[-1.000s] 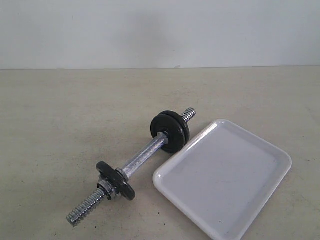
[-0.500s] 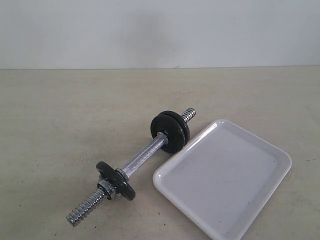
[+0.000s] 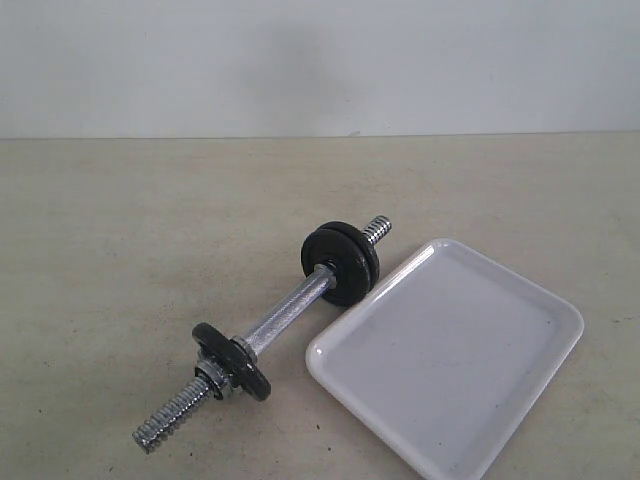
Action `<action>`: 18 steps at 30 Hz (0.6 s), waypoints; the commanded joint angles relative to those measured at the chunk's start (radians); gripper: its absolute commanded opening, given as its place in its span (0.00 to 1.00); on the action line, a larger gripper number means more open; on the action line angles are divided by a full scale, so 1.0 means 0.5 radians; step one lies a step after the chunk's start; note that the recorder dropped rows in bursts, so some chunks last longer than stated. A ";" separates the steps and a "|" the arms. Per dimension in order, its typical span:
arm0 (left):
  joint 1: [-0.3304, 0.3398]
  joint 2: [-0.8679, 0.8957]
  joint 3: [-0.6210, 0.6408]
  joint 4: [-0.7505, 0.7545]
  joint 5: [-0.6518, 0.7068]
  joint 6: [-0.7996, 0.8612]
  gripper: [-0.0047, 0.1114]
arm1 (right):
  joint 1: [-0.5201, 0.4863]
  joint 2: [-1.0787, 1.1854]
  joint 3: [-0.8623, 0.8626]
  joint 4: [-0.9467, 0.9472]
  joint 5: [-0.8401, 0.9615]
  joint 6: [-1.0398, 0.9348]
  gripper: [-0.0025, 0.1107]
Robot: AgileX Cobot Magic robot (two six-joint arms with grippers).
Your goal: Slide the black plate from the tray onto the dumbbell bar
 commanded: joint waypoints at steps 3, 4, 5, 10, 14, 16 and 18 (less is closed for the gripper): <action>0.007 -0.006 0.007 0.002 -0.007 -0.016 0.08 | -0.007 -0.006 0.000 0.004 -0.038 0.001 0.06; 0.007 -0.006 0.007 0.002 -0.007 -0.016 0.08 | -0.007 -0.006 0.000 0.004 -0.038 0.001 0.06; 0.007 -0.006 0.007 0.002 -0.007 -0.016 0.08 | -0.007 -0.006 0.000 0.004 -0.038 0.001 0.06; 0.007 -0.006 0.007 0.002 -0.007 -0.016 0.08 | -0.007 -0.006 0.000 0.004 -0.038 0.001 0.06; 0.007 -0.006 0.007 0.002 -0.007 -0.016 0.08 | -0.007 -0.006 0.000 0.004 -0.038 0.001 0.06; 0.007 -0.006 0.007 0.002 -0.007 -0.016 0.08 | -0.007 -0.006 0.000 0.004 -0.038 0.001 0.06; 0.007 -0.006 0.007 0.002 -0.007 -0.016 0.08 | -0.007 -0.006 0.000 0.004 -0.038 0.001 0.06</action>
